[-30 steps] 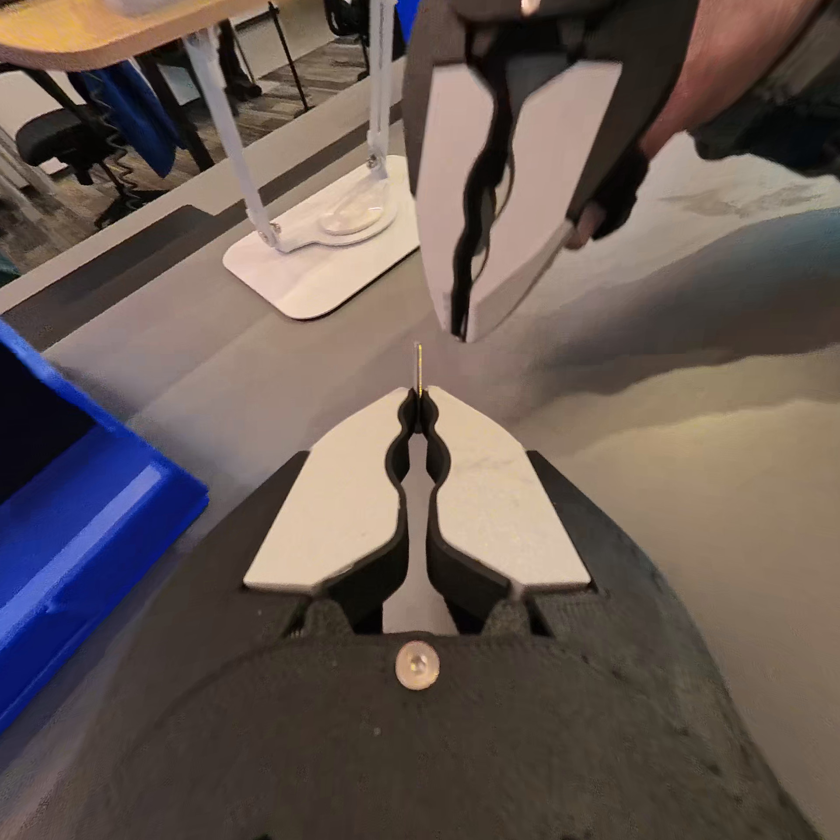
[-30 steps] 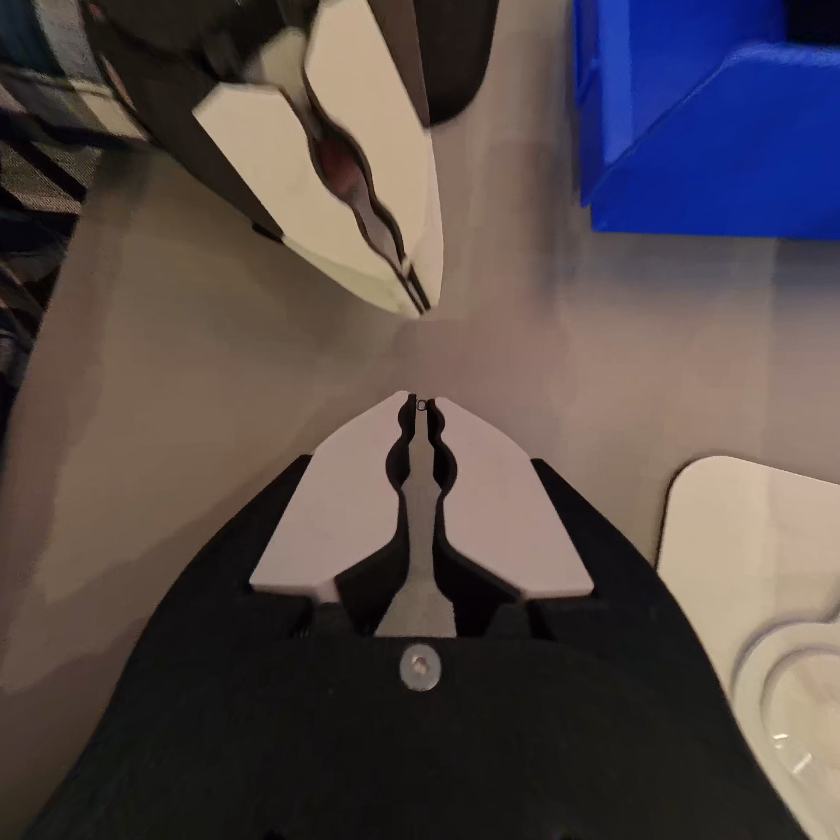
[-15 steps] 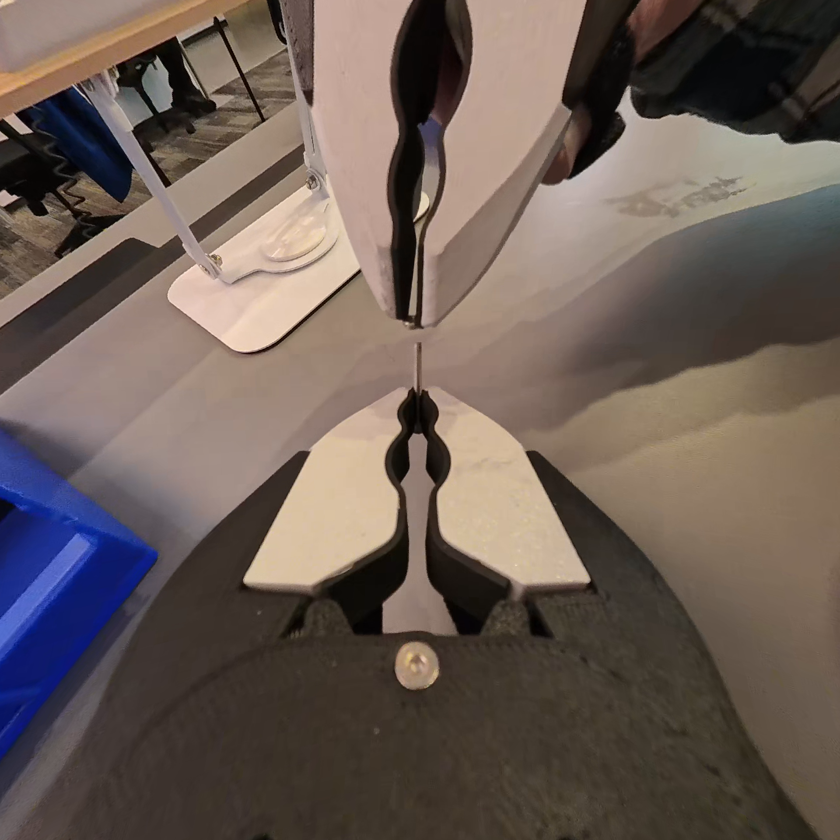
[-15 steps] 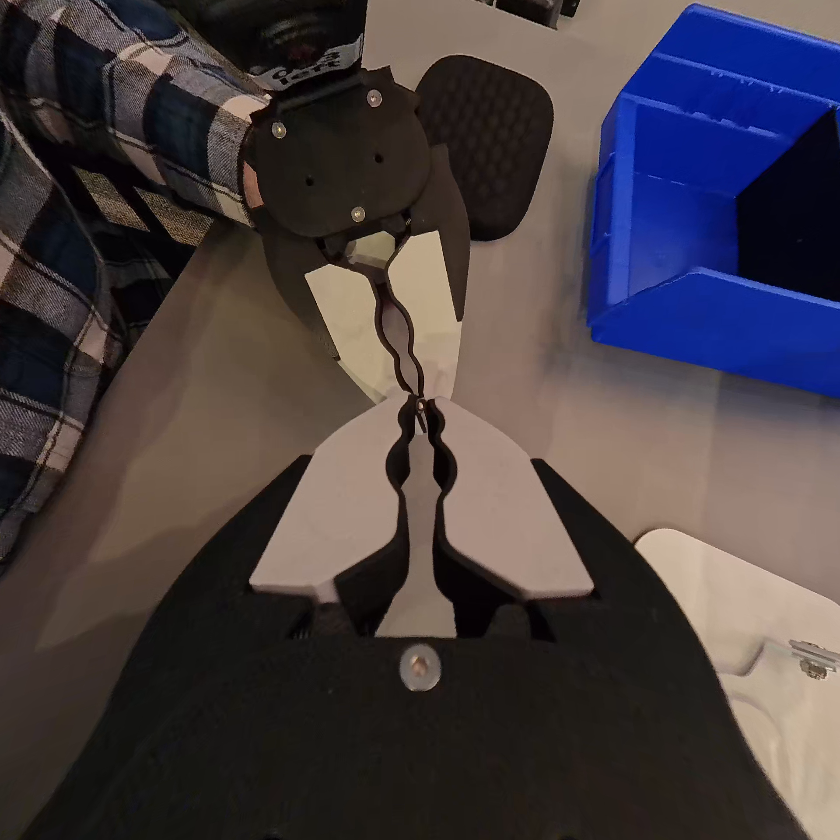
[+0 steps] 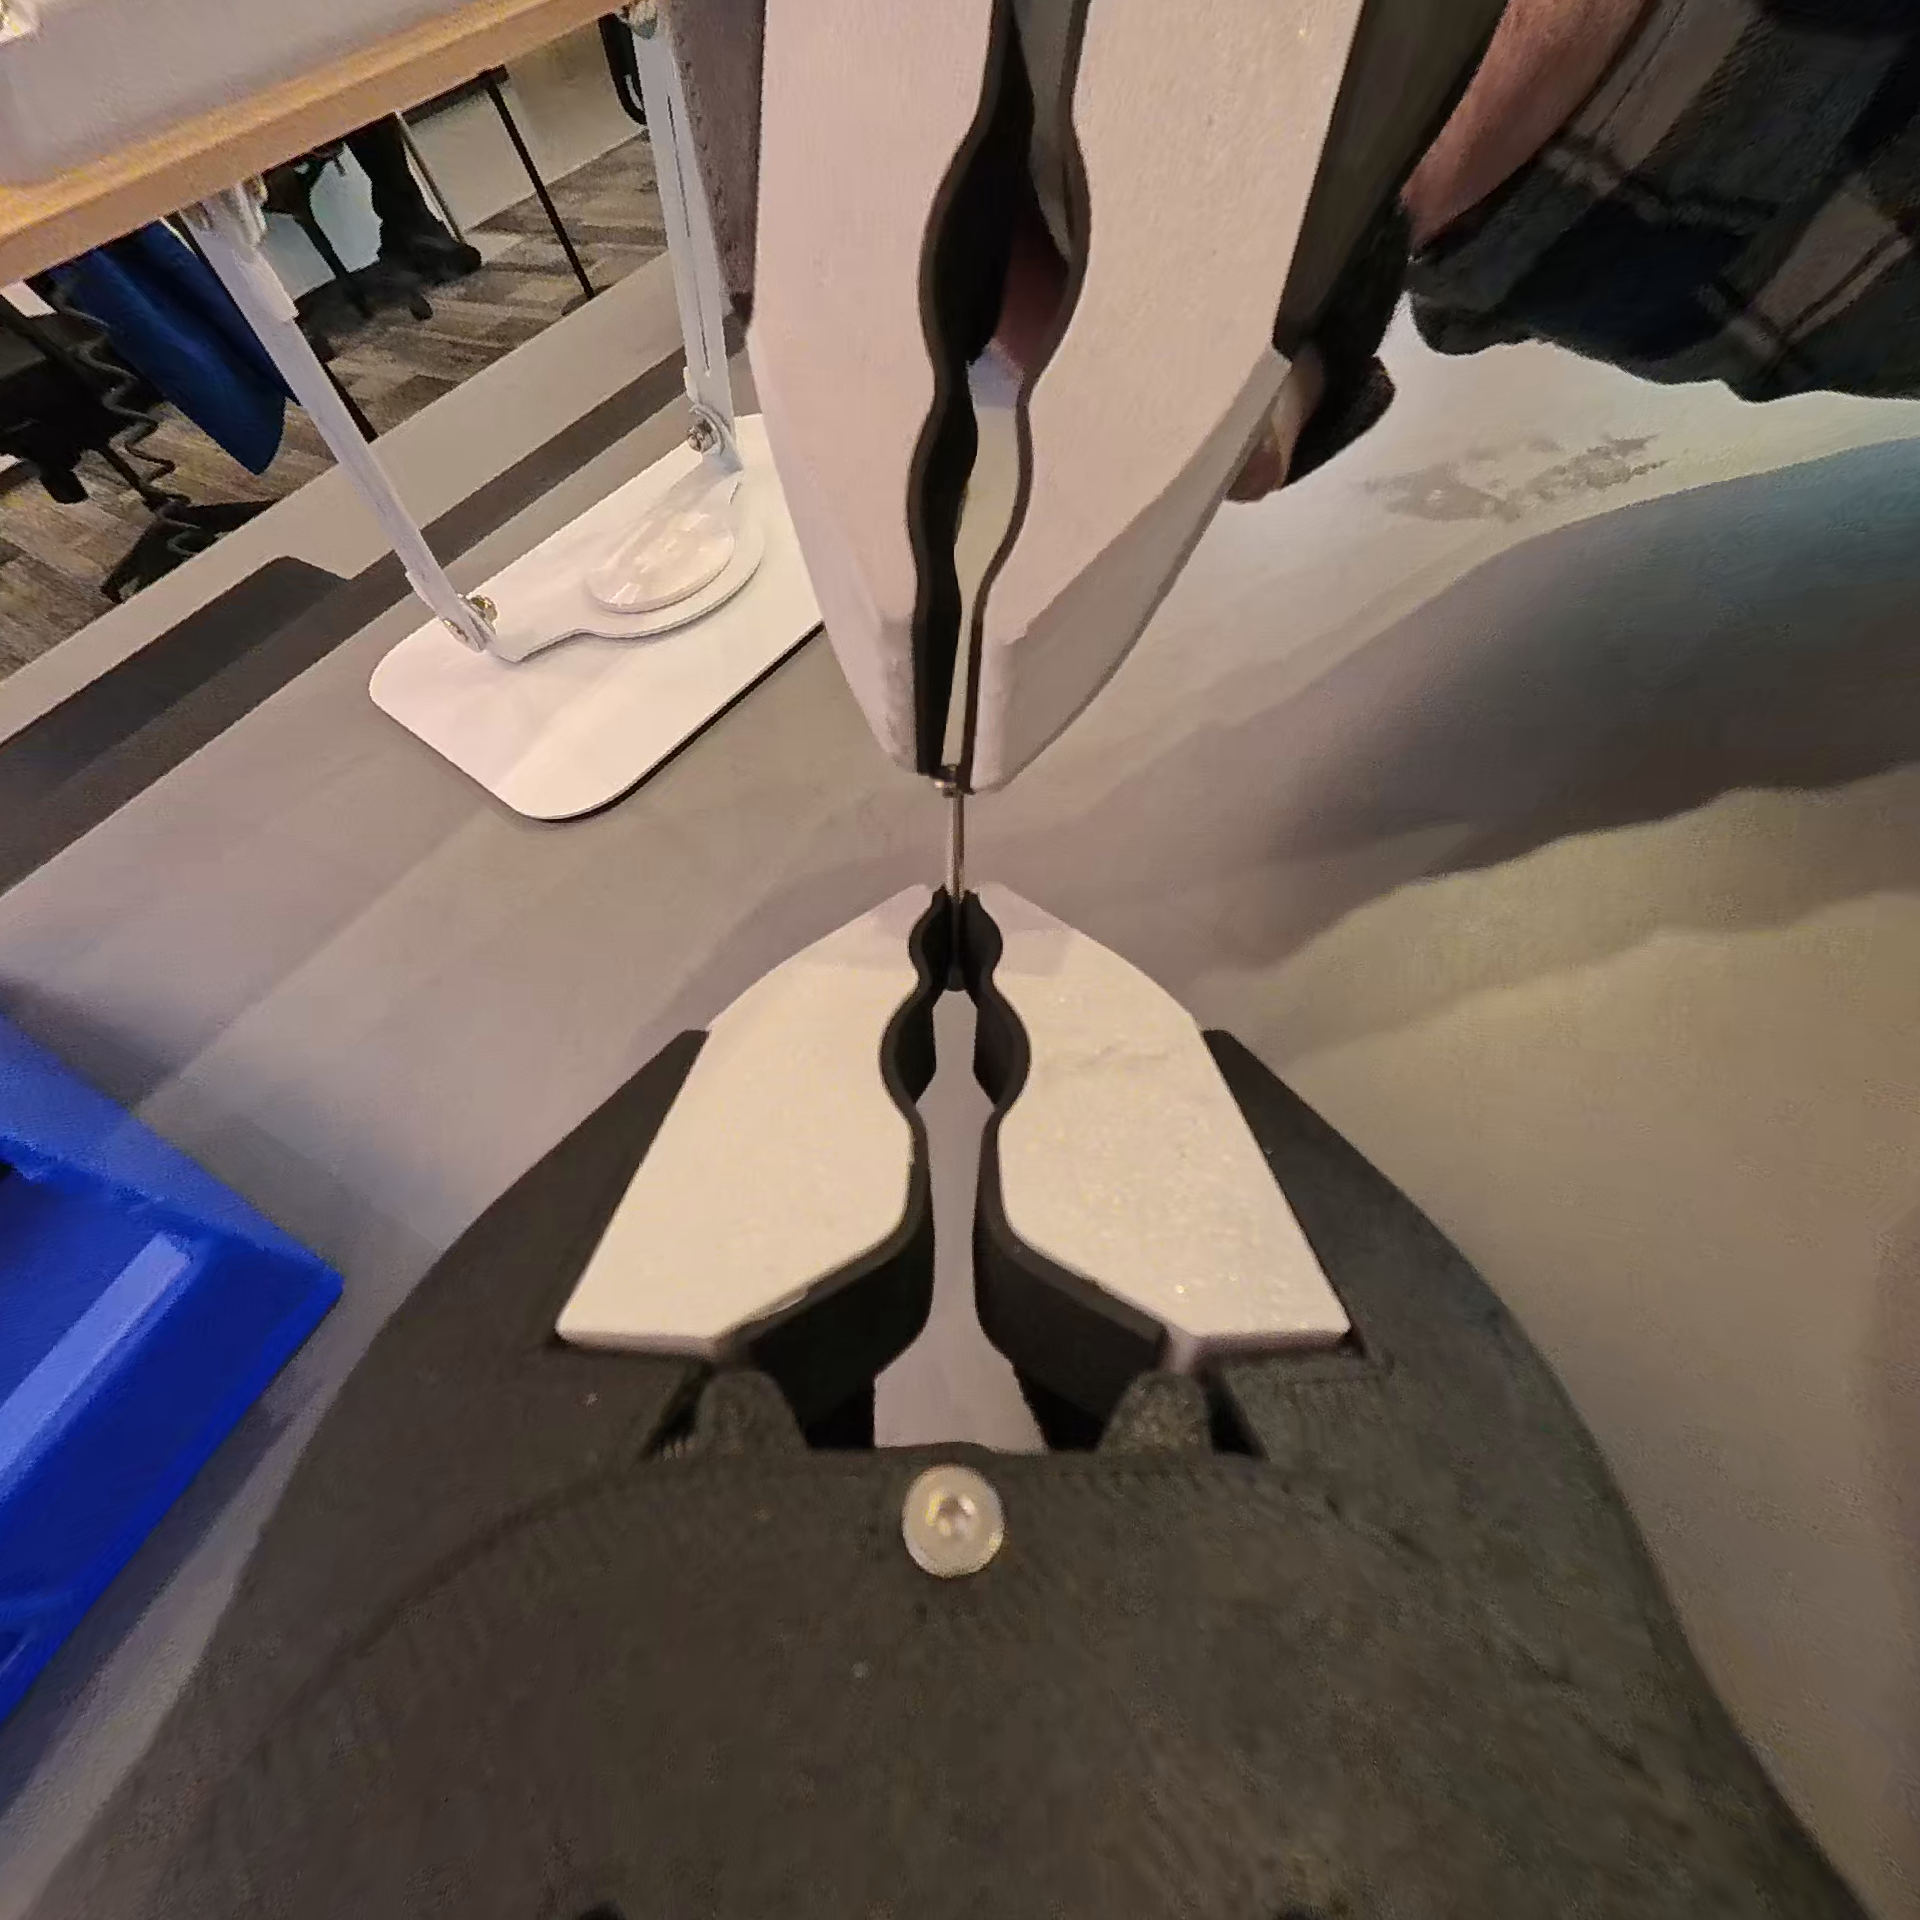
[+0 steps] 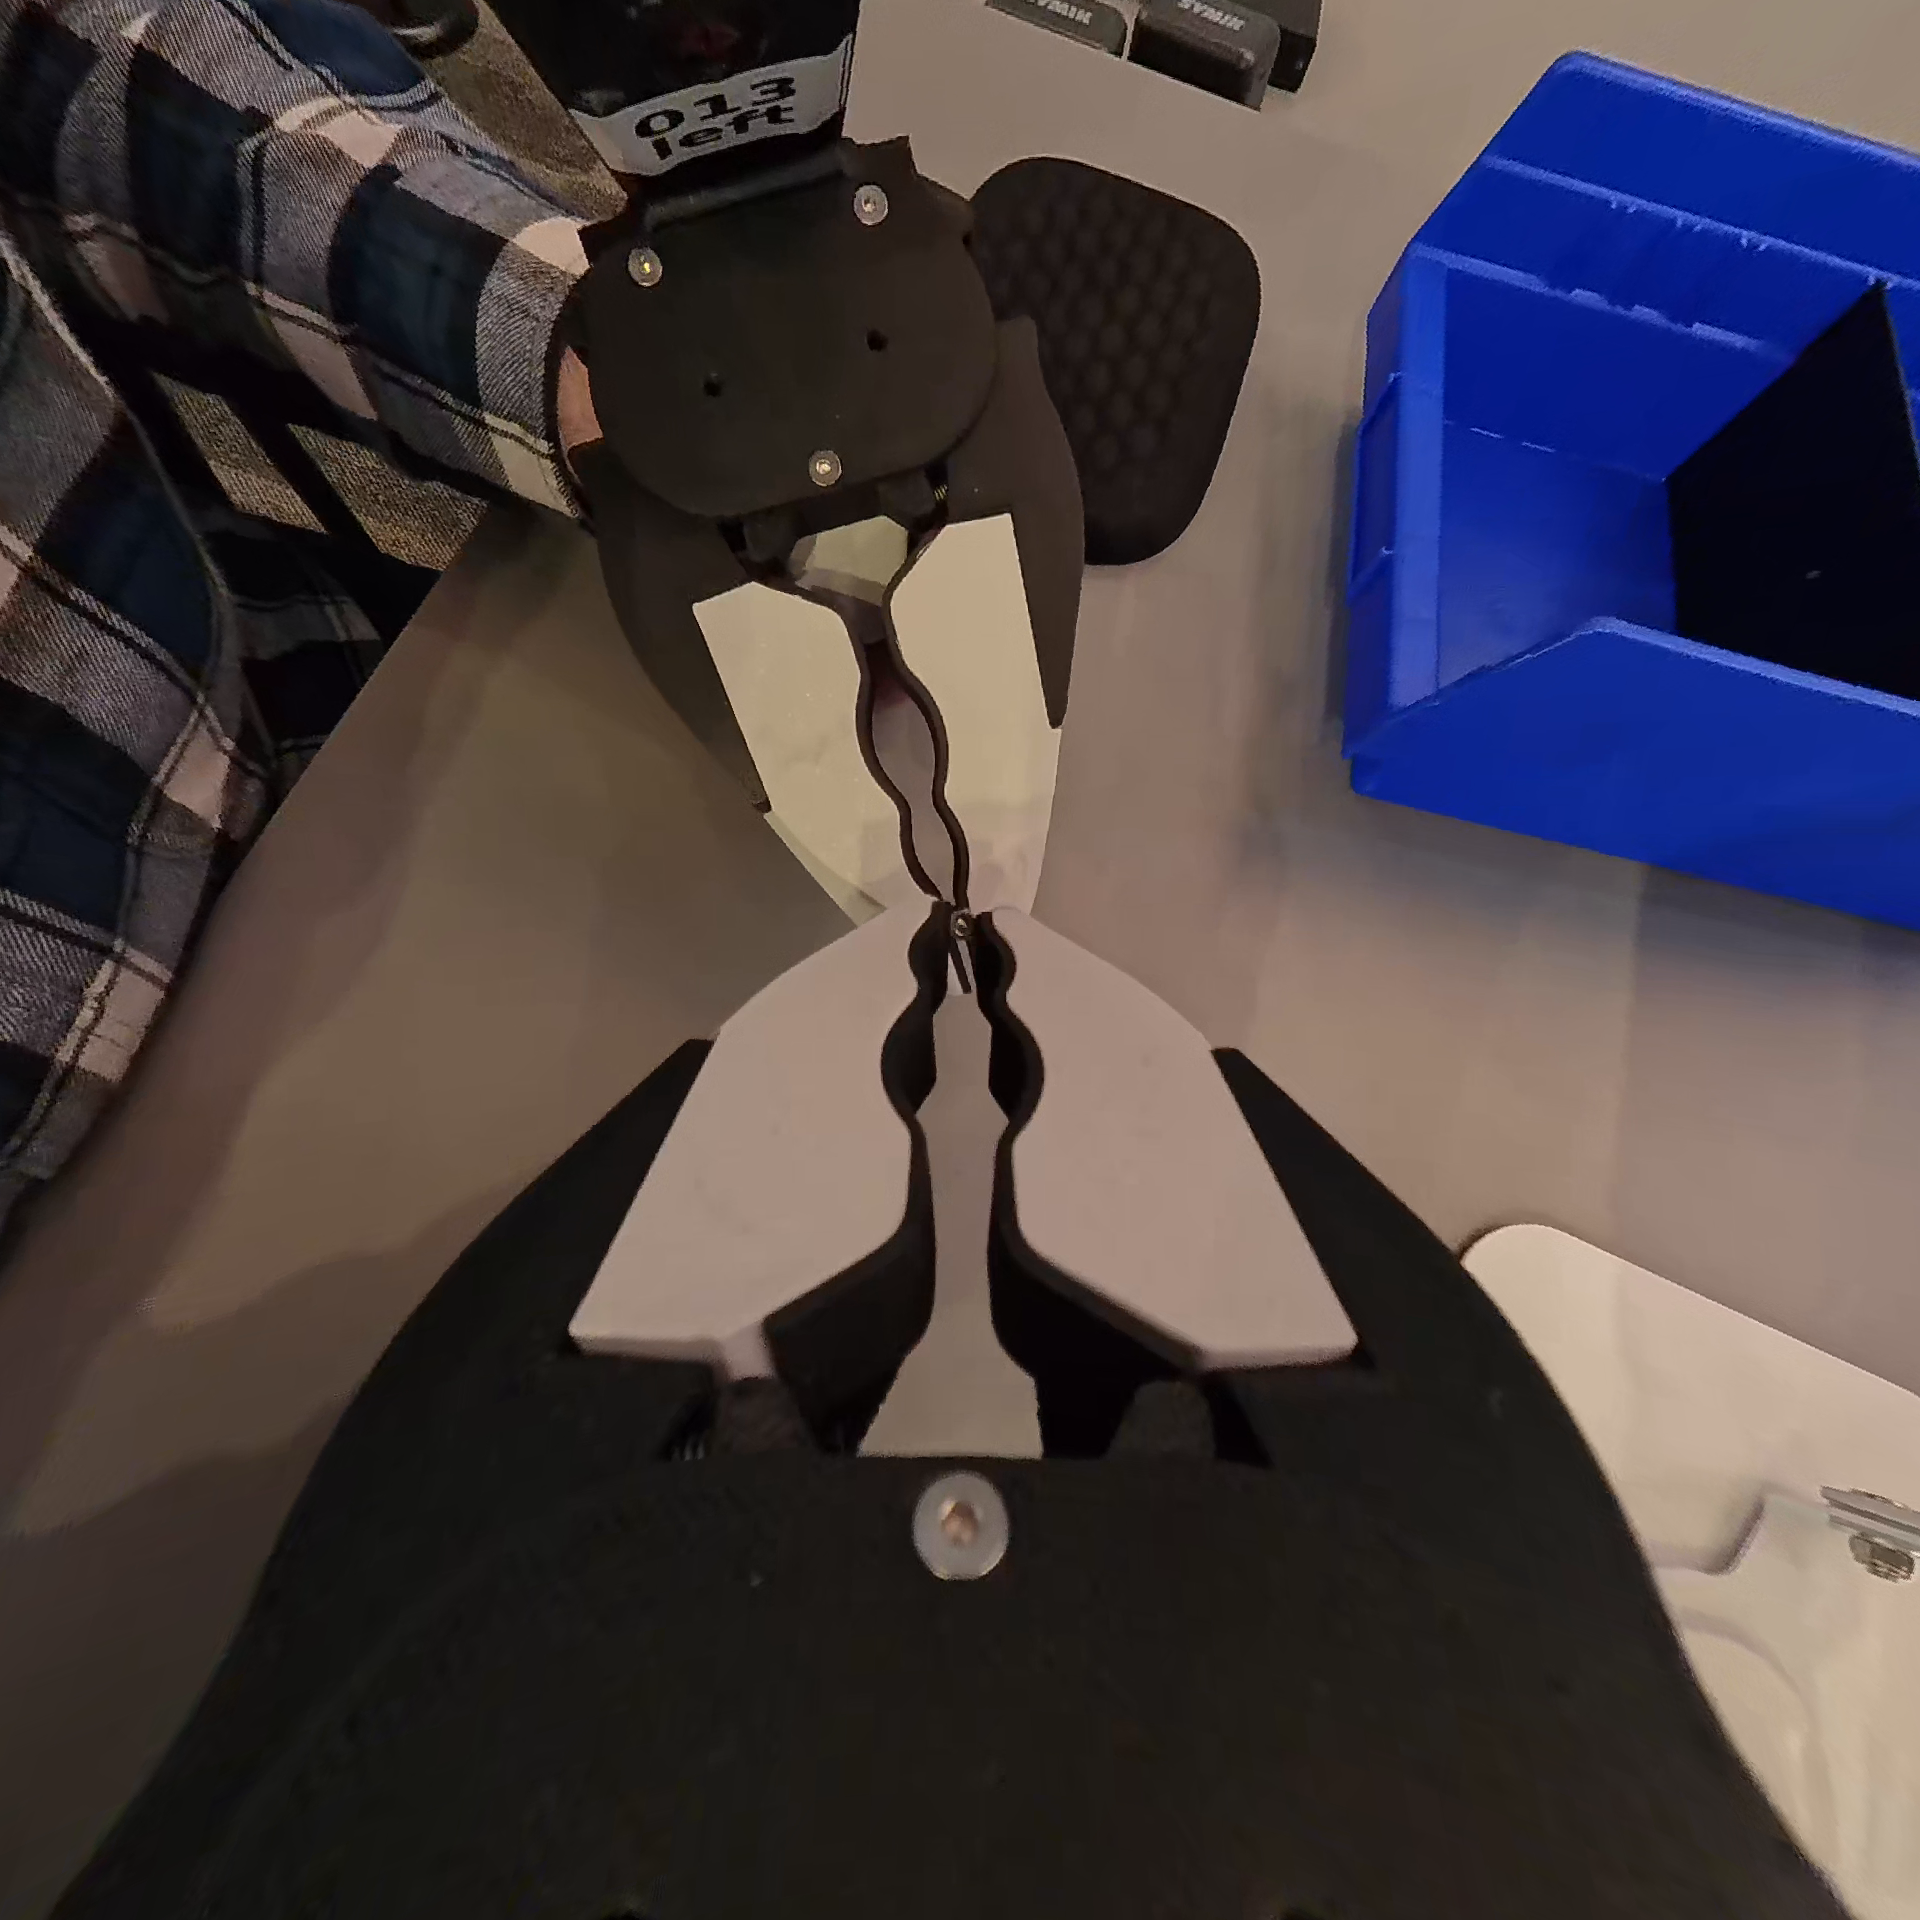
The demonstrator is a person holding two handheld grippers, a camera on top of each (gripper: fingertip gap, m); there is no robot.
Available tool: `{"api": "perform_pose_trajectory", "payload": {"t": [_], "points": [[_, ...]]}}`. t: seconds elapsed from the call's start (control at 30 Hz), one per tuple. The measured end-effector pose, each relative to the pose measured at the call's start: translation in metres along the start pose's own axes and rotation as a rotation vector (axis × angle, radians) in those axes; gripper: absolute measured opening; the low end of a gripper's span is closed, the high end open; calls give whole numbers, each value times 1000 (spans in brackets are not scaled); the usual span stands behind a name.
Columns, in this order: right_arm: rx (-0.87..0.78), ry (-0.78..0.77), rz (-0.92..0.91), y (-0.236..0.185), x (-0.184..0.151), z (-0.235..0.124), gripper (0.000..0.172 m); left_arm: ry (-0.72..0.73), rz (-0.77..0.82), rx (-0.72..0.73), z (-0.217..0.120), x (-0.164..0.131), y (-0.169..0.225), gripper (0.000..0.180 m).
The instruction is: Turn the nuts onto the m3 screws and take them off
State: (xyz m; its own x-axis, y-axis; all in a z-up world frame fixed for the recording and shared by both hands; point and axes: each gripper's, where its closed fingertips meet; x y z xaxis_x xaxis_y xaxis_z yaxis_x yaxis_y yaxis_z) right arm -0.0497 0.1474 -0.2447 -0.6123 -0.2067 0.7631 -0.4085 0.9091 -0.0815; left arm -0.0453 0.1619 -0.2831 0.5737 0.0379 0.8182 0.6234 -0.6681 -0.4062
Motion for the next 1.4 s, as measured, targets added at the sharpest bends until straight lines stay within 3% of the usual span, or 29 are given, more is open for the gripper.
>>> {"api": "perform_pose_trajectory", "payload": {"t": [0.53,1.07,1.4], "points": [[13,66,11,-2,4,-5,5,50,-19,11,-1,11,-3,1],[-91,138,221,7,4,-8,5,-64,108,202,3,14,-17,1],[-154,143,224,5,3,-10,5,-59,122,202,5,19,-16,1]]}}
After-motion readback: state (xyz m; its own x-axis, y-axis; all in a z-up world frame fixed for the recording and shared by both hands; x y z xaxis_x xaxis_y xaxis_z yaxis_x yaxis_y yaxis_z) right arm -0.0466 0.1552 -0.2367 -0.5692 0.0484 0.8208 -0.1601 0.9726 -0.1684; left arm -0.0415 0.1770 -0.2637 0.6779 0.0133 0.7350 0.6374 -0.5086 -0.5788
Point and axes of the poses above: each gripper's, where its closed fingertips meet, z out along the fingers, x out of its top, y = z × x across the jaws, and after that the axes turned 15 degrees about z, right-handed
